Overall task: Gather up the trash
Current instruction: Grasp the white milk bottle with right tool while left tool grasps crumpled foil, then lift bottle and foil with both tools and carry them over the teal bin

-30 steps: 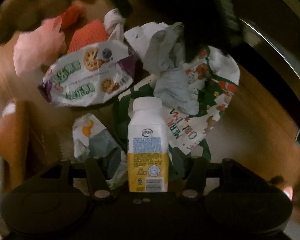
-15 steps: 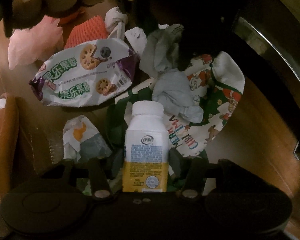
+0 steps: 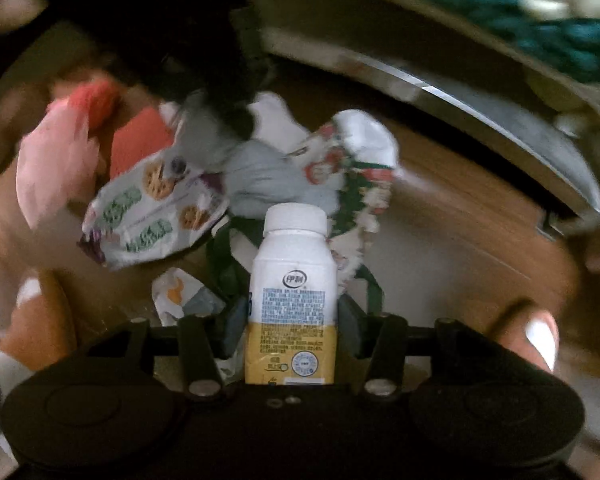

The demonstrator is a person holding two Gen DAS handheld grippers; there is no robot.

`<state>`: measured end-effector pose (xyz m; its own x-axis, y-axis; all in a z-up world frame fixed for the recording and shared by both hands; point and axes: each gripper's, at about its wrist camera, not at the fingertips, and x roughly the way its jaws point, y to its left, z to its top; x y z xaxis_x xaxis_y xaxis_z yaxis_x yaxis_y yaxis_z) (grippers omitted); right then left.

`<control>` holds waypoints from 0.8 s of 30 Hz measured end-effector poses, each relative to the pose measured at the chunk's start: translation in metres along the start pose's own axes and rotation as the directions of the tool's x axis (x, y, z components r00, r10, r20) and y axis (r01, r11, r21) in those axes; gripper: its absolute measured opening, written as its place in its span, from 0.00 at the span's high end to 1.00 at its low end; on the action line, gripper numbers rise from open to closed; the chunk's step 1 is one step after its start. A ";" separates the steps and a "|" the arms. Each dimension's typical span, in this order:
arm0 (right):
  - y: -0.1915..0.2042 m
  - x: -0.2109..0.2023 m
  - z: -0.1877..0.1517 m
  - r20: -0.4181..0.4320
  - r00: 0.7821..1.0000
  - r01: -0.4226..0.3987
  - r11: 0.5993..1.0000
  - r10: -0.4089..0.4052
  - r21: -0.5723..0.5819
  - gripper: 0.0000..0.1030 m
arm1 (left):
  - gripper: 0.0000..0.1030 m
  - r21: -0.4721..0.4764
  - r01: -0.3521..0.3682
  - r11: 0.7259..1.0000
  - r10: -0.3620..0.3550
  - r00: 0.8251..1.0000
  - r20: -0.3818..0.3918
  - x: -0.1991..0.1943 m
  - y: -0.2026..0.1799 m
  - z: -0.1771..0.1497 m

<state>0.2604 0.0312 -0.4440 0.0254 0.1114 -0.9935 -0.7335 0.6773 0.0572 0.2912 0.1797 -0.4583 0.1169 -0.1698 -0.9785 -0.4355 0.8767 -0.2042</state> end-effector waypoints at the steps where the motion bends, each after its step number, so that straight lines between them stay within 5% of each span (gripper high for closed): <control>1: -0.002 -0.009 -0.002 0.008 1.000 0.006 1.000 -0.006 0.016 0.53 | 0.81 0.007 -0.002 1.000 0.002 1.000 0.012 -0.011 -0.002 -0.004; 8: -0.009 -0.095 -0.012 0.126 0.990 0.049 0.995 -0.060 0.085 0.53 | 0.80 0.050 0.002 0.999 -0.008 0.993 0.116 -0.097 -0.024 -0.032; 13: -0.014 -0.170 -0.030 0.250 0.964 0.054 0.989 -0.088 0.139 0.53 | 0.80 0.071 0.040 0.997 -0.055 0.974 0.222 -0.168 -0.046 -0.062; 19: -0.026 -0.270 -0.056 0.444 0.885 0.053 0.979 -0.136 0.196 0.53 | 0.80 0.130 0.083 0.988 -0.125 0.921 0.368 -0.256 -0.075 -0.093; 24: -0.031 -0.355 -0.085 0.602 0.779 0.057 0.976 -0.175 0.209 0.53 | 0.80 0.195 0.096 0.976 -0.181 0.857 0.482 -0.330 -0.103 -0.114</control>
<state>0.2168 -0.0911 -0.1014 0.5569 0.4064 -0.7244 -0.5726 0.8196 0.0196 0.1957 0.0943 -0.1178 0.6095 -0.0868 -0.7880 -0.2394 0.9274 -0.2874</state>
